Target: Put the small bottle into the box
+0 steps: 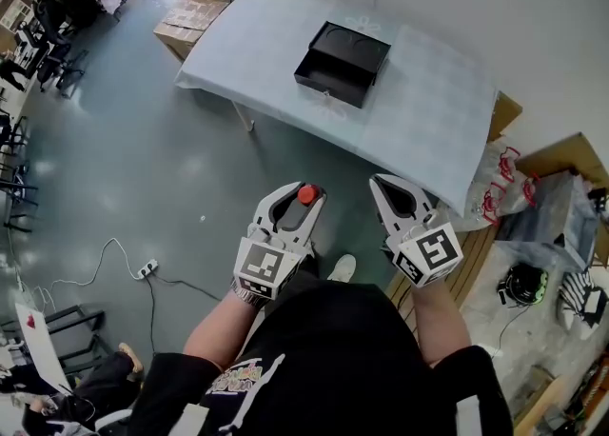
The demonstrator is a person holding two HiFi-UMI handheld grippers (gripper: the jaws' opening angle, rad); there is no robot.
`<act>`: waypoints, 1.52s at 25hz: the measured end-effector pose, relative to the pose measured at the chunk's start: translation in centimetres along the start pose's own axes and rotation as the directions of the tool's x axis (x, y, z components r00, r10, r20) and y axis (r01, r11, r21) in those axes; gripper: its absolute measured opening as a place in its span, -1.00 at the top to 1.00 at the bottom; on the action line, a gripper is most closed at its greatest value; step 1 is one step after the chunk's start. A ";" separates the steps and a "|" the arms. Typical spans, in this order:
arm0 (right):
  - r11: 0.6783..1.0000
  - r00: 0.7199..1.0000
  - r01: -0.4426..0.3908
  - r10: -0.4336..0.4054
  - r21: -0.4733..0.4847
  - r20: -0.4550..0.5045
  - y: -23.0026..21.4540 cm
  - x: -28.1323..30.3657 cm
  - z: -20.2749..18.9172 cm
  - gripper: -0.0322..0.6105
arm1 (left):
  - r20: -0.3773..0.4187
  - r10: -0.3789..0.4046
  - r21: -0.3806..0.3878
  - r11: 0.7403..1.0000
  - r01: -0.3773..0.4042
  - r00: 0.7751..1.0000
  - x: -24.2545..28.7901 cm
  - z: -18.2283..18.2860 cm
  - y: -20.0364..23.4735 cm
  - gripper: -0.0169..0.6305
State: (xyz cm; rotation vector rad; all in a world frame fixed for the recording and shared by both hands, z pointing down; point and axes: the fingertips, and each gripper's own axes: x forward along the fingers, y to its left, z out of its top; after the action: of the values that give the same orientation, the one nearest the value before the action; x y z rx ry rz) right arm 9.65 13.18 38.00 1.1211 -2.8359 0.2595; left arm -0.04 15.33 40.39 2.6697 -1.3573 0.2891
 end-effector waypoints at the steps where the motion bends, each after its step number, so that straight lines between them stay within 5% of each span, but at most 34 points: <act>1: 1.000 1.000 0.002 -0.002 -0.001 -0.001 -0.1 0.3 0.0 0.88 | 0.000 0.000 -0.003 1.000 0.000 1.000 0.1 -0.1 0.3 0.49; 38: 0.995 0.995 0.101 -0.101 -0.004 0.009 0.4 17.2 2.6 0.88 | 0.009 -0.079 0.026 0.997 0.078 0.997 2.1 0.9 17.8 0.49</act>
State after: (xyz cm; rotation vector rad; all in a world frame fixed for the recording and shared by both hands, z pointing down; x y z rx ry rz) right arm -3.18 1.45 37.74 1.2631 -2.7748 0.2409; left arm -13.12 3.08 40.58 2.7411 -1.2561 0.2867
